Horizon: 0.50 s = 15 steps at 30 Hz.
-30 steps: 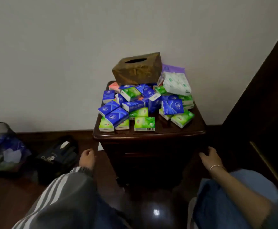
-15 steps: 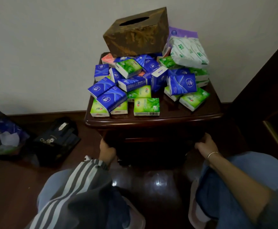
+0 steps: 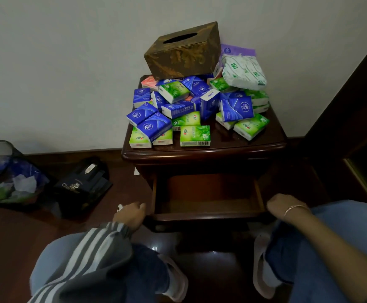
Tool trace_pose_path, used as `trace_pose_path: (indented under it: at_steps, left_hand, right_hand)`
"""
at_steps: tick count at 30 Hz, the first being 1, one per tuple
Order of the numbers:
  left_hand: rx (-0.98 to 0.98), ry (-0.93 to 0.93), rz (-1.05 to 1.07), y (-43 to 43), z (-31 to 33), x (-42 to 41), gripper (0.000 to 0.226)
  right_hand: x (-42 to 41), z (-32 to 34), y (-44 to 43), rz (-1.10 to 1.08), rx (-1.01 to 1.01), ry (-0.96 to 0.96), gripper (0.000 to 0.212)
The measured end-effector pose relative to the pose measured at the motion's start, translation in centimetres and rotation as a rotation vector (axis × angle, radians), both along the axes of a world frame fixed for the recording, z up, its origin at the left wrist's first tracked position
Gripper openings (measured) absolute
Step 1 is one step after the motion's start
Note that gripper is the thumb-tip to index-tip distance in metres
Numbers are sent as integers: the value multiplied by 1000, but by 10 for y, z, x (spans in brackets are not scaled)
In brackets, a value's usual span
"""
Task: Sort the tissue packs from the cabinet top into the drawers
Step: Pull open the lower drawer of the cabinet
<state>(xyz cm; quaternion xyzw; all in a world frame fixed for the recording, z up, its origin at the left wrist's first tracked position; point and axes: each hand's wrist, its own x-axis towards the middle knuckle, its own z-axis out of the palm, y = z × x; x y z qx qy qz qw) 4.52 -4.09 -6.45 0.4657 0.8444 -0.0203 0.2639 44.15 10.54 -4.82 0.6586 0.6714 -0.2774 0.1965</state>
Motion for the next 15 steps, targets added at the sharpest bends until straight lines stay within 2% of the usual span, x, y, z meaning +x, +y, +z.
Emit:
trace_pose_path:
  at_steps: [2, 5, 6, 8, 10, 13, 15]
  left_hand:
    - [149, 41, 16, -3, 3, 24, 28]
    - [324, -13, -235, -4, 0, 71, 31]
    - [322, -25, -330, -7, -2, 88, 33]
    - [289, 70, -457, -12, -10, 112, 37]
    - [323, 122, -423, -12, -10, 122, 38]
    - [358, 59, -415, -8, -1, 118, 36]
    - [291, -4, -453, -13, 2, 119, 41]
  right_hand:
    - [-18, 1, -19, 117, 153, 11, 32]
    - [-54, -5, -55, 299, 252, 136, 38]
    - [-63, -8, -68, 343, 251, 141, 40]
    - [-71, -17, -84, 418, 291, 92, 43]
    - [-70, -19, -86, 422, 342, 108, 41]
    - [-62, -8, -76, 391, 256, 213, 42]
    - [-55, -3, -75, 449, 150, 208, 43]
